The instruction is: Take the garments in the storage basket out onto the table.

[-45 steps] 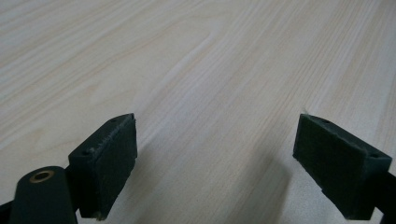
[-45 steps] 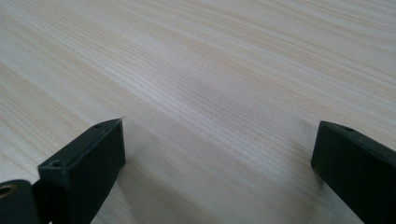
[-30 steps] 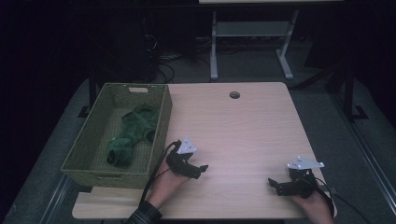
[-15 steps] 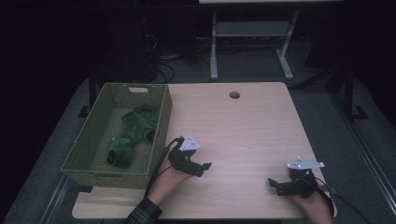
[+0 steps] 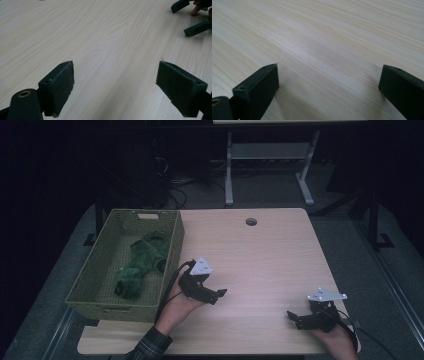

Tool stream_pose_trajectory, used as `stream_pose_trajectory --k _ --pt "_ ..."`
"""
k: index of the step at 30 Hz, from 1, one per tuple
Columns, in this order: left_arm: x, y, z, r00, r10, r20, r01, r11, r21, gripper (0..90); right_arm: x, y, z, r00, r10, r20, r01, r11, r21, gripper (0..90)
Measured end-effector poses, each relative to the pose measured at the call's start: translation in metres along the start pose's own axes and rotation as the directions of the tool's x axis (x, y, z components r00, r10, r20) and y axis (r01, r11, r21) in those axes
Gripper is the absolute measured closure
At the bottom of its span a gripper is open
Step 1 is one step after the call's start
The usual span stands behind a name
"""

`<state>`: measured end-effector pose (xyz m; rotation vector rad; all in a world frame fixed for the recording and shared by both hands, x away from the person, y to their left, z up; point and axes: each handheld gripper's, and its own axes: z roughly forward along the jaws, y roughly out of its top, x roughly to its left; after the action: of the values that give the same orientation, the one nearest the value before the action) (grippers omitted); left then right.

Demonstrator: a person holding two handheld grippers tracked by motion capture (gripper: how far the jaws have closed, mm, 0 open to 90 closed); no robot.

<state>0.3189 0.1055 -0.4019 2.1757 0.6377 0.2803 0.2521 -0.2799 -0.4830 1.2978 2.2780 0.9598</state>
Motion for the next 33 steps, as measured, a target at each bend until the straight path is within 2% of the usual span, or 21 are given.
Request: stream_pose_trajectory --k 6,12,14,18,21,28,33 --pt "0.005 0.006 -0.008 1.0 -0.003 -0.006 0.003 0.9996 -0.03 14.1 0.0 0.0 0.0 1.0 0.002 0.0 -0.002 1.0 -0.001 2.5" --pt "0.011 0.013 -0.018 0.9999 0.003 -0.013 -0.003 0.9994 -0.033 14.0 0.0 0.0 0.0 1.0 -0.001 0.0 0.001 1.0 -0.001 2.5" --pt "0.013 0.015 -0.021 0.9997 0.02 -0.012 -0.02 0.9993 -0.03 13.7 0.0 0.0 0.0 1.0 -0.002 0.0 0.002 1.0 -0.001 2.5" --pt "0.016 0.019 -0.025 0.9999 0.01 -0.005 -0.01 0.9992 -0.04 13.7 0.0 0.0 0.0 1.0 -0.001 0.0 0.001 1.0 -0.001 2.5" --pt "0.019 0.024 -0.032 0.9997 0.022 -0.008 -0.022 0.9988 -0.044 13.7 0.0 0.0 0.0 1.0 0.001 0.0 -0.001 1.0 -0.001 2.5" --pt "0.026 0.031 -0.04 0.9999 0.007 -0.009 -0.007 0.9986 -0.053 14.2 0.0 0.0 0.0 1.0 0.0 0.0 0.0 1.0 -0.001 2.5" --pt "0.031 0.036 -0.047 0.9993 0.034 -0.016 -0.034 0.999 -0.028 14.2 0.0 0.0 0.0 1.0 -0.001 0.0 0.001 1.0 -0.001 2.5"
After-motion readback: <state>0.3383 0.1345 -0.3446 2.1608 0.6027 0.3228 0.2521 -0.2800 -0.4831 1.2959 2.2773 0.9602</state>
